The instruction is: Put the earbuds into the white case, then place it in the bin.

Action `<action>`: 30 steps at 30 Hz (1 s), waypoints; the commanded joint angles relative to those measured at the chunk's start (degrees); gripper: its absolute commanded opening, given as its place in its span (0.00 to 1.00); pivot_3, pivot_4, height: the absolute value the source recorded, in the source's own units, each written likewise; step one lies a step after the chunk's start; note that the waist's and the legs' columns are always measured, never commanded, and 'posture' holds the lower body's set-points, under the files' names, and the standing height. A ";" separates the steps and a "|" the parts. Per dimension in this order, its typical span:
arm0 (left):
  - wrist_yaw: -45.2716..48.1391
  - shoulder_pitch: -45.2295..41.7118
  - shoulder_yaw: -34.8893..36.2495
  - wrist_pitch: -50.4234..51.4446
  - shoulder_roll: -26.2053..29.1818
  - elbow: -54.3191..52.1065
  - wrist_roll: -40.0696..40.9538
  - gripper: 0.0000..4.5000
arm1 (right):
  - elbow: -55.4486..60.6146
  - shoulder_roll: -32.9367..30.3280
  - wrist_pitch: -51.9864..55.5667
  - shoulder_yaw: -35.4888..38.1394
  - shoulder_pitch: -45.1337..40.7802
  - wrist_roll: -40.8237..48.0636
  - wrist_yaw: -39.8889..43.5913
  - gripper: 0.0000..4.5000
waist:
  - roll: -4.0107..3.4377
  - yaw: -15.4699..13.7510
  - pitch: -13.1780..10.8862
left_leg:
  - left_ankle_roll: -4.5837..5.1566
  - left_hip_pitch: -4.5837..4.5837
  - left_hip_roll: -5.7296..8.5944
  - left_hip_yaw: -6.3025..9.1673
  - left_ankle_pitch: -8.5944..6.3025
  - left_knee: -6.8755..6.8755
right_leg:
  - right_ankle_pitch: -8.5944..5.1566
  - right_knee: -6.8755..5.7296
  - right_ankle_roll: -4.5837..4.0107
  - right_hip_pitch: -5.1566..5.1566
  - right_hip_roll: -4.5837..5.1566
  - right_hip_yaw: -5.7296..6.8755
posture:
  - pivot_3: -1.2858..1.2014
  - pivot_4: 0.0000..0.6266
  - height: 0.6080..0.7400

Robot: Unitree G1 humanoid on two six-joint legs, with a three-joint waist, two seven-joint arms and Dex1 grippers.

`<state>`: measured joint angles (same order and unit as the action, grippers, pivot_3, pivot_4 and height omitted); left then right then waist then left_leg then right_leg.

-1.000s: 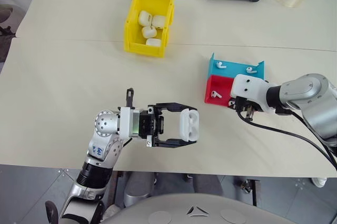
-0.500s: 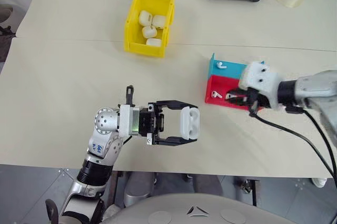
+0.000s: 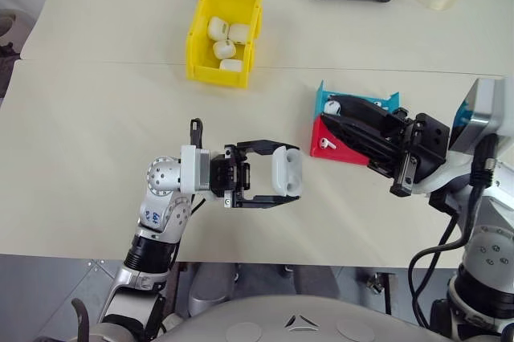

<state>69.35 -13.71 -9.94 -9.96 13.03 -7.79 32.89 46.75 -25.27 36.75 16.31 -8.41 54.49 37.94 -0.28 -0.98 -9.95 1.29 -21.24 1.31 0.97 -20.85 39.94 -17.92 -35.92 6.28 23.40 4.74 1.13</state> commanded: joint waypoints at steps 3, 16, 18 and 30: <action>-1.08 -1.50 0.66 2.22 -0.86 -0.77 2.06 0.62 | 4.93 3.74 -5.44 -3.98 3.12 0.39 -4.95 0.13 | 0.00 -0.04 0.00 | 0.01 0.00 0.01 0.00 0.00 0.00 | 0.00 0.00 0.00 -0.01 0.00 -0.01 | 0.52 0.24 1.00; -0.38 -3.66 0.68 11.70 0.95 -2.95 4.57 0.62 | 4.43 6.44 -15.53 -15.53 10.82 -8.11 -4.13 0.13 | 0.00 -0.14 0.00 | 0.03 0.01 0.02 -0.01 -0.02 -0.02 | 0.00 0.00 0.00 0.01 -0.05 -0.05 | 0.52 0.24 1.00; -0.41 -3.59 0.97 12.58 1.15 -3.45 4.92 0.62 | 3.70 6.41 -16.62 -16.17 11.27 -8.72 -3.80 0.13 | 0.00 -0.14 0.00 | 0.04 0.01 0.03 -0.01 -0.02 -0.01 | 0.00 0.01 0.00 0.00 -0.05 -0.06 | 0.52 0.24 1.00; -1.72 -4.10 2.25 14.74 0.71 -4.69 5.46 0.62 | 1.27 5.37 -20.51 -17.41 14.34 -9.55 -1.61 0.13 | 0.00 -0.17 0.00 | 0.03 0.01 0.01 -0.01 -0.02 -0.02 | 0.00 0.02 -0.01 0.00 -0.04 -0.07 | 0.52 0.24 1.00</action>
<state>67.68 -17.19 -8.14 4.94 14.02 -10.40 36.79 46.92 -19.58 17.52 -1.07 5.47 44.39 35.82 -0.28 -1.15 -9.95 1.32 -21.22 1.32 0.96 -20.87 39.91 -17.93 -35.90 6.27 23.40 4.70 1.06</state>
